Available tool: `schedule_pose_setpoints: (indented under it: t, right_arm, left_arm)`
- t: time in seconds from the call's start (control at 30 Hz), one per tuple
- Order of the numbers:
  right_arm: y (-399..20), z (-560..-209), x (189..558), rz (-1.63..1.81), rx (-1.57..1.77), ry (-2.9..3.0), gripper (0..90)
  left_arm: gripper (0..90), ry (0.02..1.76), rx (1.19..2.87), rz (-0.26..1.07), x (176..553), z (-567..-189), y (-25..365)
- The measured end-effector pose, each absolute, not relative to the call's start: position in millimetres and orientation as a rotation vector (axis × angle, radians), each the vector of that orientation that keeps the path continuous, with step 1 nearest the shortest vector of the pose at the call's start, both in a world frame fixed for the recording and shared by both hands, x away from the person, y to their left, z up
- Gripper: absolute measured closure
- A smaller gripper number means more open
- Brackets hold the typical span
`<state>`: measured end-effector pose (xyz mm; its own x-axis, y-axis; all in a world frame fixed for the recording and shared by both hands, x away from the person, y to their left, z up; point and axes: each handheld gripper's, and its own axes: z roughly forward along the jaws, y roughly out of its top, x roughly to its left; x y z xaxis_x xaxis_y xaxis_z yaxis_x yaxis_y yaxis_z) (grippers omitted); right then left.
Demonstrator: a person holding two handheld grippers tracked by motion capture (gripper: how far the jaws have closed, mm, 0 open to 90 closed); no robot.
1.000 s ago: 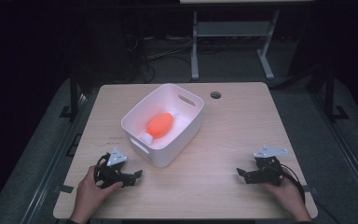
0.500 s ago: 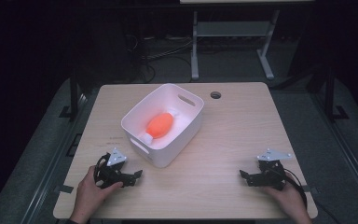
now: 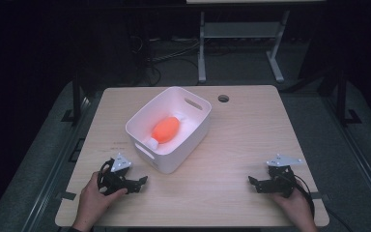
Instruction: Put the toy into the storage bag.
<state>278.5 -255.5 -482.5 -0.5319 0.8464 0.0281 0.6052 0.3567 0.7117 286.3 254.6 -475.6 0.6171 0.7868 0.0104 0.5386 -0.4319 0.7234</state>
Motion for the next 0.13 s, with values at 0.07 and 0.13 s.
schedule_pose_setpoints:
  t: [0.07, 0.13]
  right_arm:
    - [-255.5, -482.5, 278.5, 0.974, 1.278, 2.28, 6.7]
    - [-255.5, -482.5, 278.5, 0.974, 1.278, 2.28, 6.7]
  left_arm:
    - [12.7, 1.037, 2.141, 0.457, 286.3, -475.6, 254.5]
    - [12.7, 1.036, 2.142, 0.457, 286.3, -475.6, 254.6]
